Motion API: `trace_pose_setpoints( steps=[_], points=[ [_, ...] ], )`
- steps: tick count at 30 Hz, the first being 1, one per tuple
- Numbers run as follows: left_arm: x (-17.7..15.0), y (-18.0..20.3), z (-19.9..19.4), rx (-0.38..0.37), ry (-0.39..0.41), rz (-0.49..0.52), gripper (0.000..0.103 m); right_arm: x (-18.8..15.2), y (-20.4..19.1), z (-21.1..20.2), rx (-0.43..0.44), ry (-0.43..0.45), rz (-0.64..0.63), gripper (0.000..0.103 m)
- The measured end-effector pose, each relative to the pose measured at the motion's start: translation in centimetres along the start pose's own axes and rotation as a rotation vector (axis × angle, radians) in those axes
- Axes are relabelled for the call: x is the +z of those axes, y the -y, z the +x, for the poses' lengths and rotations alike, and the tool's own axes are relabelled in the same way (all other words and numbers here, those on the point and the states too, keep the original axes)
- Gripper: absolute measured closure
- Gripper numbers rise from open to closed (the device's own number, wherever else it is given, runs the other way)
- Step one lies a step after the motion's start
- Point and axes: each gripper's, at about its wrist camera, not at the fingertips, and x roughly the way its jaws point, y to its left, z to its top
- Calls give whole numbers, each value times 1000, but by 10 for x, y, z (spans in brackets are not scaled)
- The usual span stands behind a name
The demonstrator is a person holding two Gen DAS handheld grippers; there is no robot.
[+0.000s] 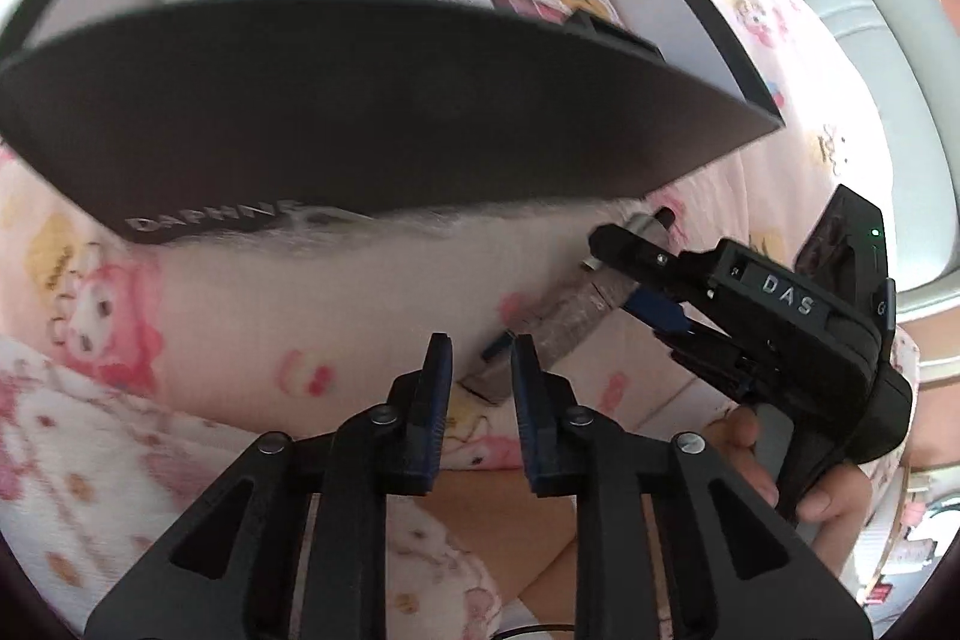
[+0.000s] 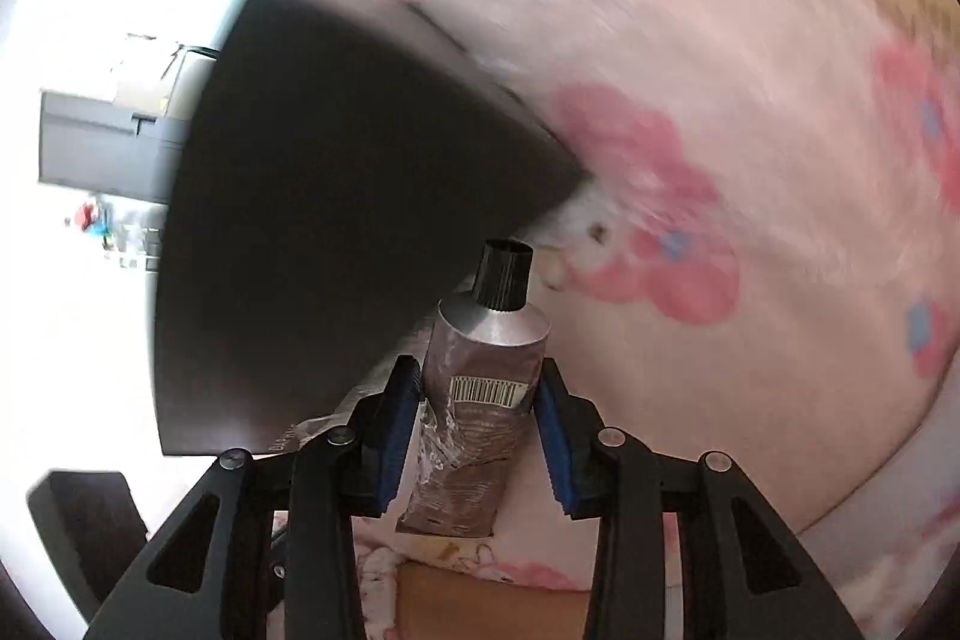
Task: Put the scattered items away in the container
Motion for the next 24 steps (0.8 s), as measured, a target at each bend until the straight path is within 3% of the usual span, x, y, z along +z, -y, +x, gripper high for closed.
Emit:
trace_pose_setpoints(
  steps=[6, 8, 9, 10, 16, 21, 24],
  points=[
    [0, 13, 10, -19, -5, 49, 83, 1, 6, -17, 90, 41, -51, 69],
    [-2, 17, 12, -36, -20, 73, 79, 0, 5, -24, 84, 87, -63, 69],
    [-3, 20, 15, -37, -40, 95, 72, 0, 5, -25, 72, 104, -65, 69],
    [-3, 20, 17, -29, -50, 100, 68, 1, 5, -24, 71, 110, -62, 69],
    [0, 15, 25, 54, -80, 85, 67, -2, 0, -22, 112, 119, -56, 73],
    [-1, 16, 31, 44, -105, 113, 51, -6, -1, -29, 60, 134, -69, 73],
    [2, 16, 36, 71, -113, 112, 49, -8, -10, -23, -30, 113, -98, 73]
  ],
)
